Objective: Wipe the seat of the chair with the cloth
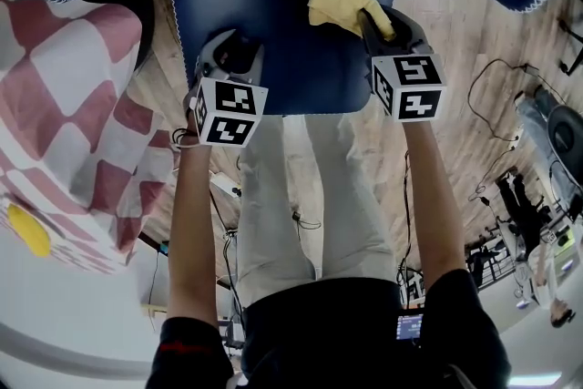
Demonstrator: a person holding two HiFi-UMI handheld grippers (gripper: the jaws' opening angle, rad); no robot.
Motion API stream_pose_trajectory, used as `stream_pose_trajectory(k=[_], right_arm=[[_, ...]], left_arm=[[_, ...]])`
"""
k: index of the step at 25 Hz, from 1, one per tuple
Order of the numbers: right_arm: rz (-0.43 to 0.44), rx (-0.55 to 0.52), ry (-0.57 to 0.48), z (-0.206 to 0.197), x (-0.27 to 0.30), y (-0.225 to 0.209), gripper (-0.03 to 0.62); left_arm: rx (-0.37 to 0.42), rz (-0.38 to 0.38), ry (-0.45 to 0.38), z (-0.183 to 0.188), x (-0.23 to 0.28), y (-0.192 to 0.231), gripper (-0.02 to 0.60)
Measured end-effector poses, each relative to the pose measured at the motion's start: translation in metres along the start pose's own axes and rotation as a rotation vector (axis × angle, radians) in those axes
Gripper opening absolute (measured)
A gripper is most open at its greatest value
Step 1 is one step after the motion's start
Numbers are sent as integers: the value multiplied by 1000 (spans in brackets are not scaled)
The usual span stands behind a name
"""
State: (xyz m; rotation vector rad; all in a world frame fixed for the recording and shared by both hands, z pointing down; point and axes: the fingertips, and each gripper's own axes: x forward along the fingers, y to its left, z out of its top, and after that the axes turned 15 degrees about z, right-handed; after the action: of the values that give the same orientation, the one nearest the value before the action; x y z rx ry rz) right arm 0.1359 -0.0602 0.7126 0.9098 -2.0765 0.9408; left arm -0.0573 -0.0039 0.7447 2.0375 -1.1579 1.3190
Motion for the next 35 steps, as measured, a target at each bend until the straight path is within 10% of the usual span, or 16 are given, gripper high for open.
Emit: stream_pose_trajectory(k=[35], right_arm=[[-137,-11,51,-18,-25,-24,78]], left_arm=[[-2,29,18,-1,1,0,172]])
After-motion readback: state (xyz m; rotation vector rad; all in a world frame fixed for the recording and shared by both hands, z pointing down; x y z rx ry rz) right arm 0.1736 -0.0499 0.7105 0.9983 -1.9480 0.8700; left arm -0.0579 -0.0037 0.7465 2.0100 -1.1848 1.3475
